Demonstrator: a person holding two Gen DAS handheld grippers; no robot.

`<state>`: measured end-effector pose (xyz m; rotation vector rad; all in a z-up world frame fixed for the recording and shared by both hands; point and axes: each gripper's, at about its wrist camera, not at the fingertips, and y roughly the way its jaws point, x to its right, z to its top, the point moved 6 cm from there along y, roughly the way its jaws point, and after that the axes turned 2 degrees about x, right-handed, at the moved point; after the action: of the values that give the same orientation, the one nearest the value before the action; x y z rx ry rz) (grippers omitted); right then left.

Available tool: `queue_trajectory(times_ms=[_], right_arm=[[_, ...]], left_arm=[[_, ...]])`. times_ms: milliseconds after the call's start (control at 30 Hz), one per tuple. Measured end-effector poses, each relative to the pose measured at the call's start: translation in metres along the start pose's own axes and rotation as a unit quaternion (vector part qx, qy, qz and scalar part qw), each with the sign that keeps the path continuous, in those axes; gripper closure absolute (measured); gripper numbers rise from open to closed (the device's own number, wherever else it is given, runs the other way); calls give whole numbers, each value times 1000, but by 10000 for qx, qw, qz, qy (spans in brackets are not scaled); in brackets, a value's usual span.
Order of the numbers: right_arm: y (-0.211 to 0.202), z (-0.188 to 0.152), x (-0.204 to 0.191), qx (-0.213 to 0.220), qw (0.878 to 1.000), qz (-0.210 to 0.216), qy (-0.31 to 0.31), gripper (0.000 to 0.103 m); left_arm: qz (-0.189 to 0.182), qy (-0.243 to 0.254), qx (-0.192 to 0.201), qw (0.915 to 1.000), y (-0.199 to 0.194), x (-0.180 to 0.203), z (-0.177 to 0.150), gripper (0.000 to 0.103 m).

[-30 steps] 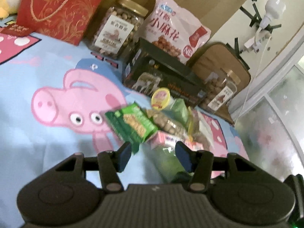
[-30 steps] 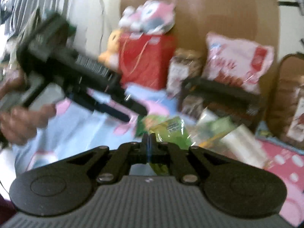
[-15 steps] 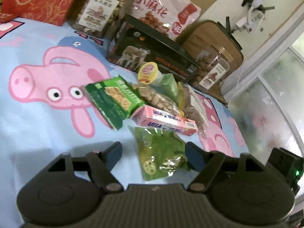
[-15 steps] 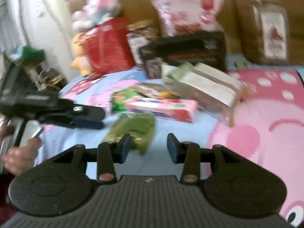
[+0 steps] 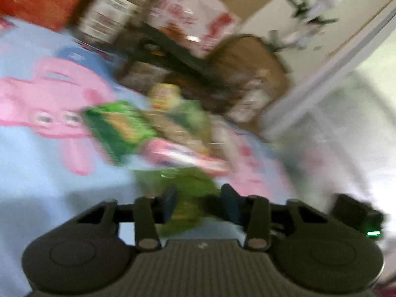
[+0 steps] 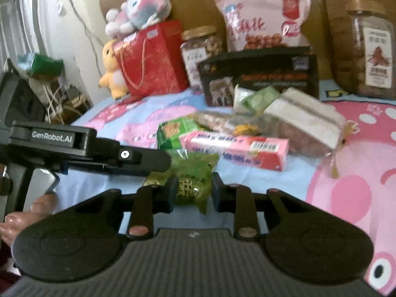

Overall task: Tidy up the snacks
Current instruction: 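Reach the left tool to the green snack bag and grasp it, then carry the green bag with the left tool into the black box and release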

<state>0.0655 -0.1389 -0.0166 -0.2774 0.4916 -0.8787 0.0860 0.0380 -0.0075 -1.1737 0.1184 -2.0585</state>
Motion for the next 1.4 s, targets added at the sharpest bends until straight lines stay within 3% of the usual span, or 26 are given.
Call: queue_trajectory(times_ms=[67, 133, 267, 400, 533, 567, 600, 667, 800, 1067, 1133, 1167, 1200, 1233, 1267, 1300, 1400], right_arm=[[-6, 9, -7, 130, 9997, 230, -19, 92], [-5, 17, -17, 293, 9988, 50, -386, 93], [2, 18, -14, 191, 9982, 26, -560, 93], [2, 12, 7, 28, 9997, 36, -259, 89], [10, 7, 19, -223, 9987, 332, 302, 89], [14, 6, 19, -267, 9980, 402, 403, 89], [15, 5, 20, -290, 9975, 430, 484, 90], [15, 6, 26, -330, 9935, 622, 890, 92], [-2, 16, 39, -111, 9757, 1231, 1807, 97], [-17, 33, 64, 251, 9143, 2211, 3384, 100], [-22, 41, 65, 377, 9088, 2305, 3458, 100], [-24, 44, 66, 430, 9098, 2302, 3427, 100], [-25, 47, 66, 469, 9116, 2278, 3389, 100], [-26, 49, 68, 484, 9118, 2278, 3382, 100], [-26, 53, 68, 514, 9107, 2312, 3384, 100], [-25, 56, 70, 538, 9118, 2303, 3356, 100], [-22, 73, 68, 656, 9313, 1993, 2976, 100]], left_arm=[[15, 381, 128, 9992, -1, 20, 8, 64], [247, 777, 196, 9965, 0, 31, 15, 64], [628, 977, 294, 9928, -10, 25, 22, 64], [880, 620, 285, 9938, -17, -2, 21, 61], [956, 357, 118, 9947, -11, -20, 14, 61], [973, 334, 56, 9947, -9, -22, 11, 54], [1021, 293, -3, 9943, -7, -24, 9, 41], [1070, 274, 39, 9939, -9, -26, 6, 35], [817, 174, 123, 9964, -18, -27, 7, 20], [180, -68, -83, 9998, 3, -12, 8, 20], [-45, -98, -71, 9999, 6, -7, 9, 30], [-181, -71, -89, 9998, 9, -3, 10, 50], [-275, -23, -139, 9995, 11, 2, 12, 64], [-196, 44, -155, 9997, 15, 5, 15, 70], [-106, 120, -160, 9997, 18, 6, 19, 87], [7, 204, -175, 9996, 22, 7, 24, 94], [219, 426, -63, 9988, 28, 10, 48, 94]])
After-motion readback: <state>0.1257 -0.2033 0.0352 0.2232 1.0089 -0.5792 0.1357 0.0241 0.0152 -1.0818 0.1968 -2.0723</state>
